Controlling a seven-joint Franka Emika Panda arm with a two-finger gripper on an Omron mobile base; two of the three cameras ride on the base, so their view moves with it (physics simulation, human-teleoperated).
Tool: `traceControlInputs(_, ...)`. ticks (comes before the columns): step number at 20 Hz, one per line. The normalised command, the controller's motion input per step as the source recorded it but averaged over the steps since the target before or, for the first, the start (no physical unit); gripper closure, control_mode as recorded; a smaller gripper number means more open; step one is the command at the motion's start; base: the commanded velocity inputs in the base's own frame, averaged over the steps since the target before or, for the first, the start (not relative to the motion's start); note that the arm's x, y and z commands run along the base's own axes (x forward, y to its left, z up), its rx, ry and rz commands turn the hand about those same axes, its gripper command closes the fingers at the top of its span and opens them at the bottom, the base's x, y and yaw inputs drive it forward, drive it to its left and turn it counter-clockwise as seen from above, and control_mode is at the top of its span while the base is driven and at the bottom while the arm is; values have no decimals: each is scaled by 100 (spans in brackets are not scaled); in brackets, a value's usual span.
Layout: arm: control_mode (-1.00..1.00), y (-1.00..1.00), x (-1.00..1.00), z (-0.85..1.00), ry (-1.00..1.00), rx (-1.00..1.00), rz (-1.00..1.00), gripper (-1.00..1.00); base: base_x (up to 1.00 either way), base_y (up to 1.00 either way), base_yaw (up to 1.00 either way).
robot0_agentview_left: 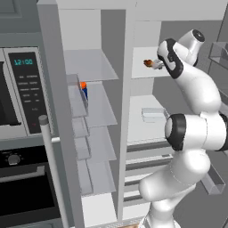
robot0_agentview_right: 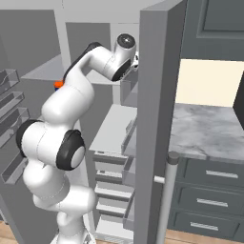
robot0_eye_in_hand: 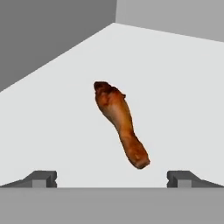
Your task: There's a chicken drumstick in the fridge that needs to be moved to the freezer for freezing. Pick up the chicken drumstick from the fridge, place it on any shelf in the freezer, and close the fridge and freezer doors when done.
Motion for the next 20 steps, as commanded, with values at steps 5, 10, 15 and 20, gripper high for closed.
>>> traceControlInputs(5, -100, 0, 27, -15, 1, 0, 0, -100, 0, 0, 0)
traceControlInputs(10, -100, 0, 27, -16, 0, 0, 1, -100, 0, 0, 0)
traceControlInputs(15, -100, 0, 33, -7, 0, 0, 2, -100, 0, 0, 0)
traceControlInputs(20, -100, -5, 35, -14, 0, 0, 4, -100, 0, 0, 0)
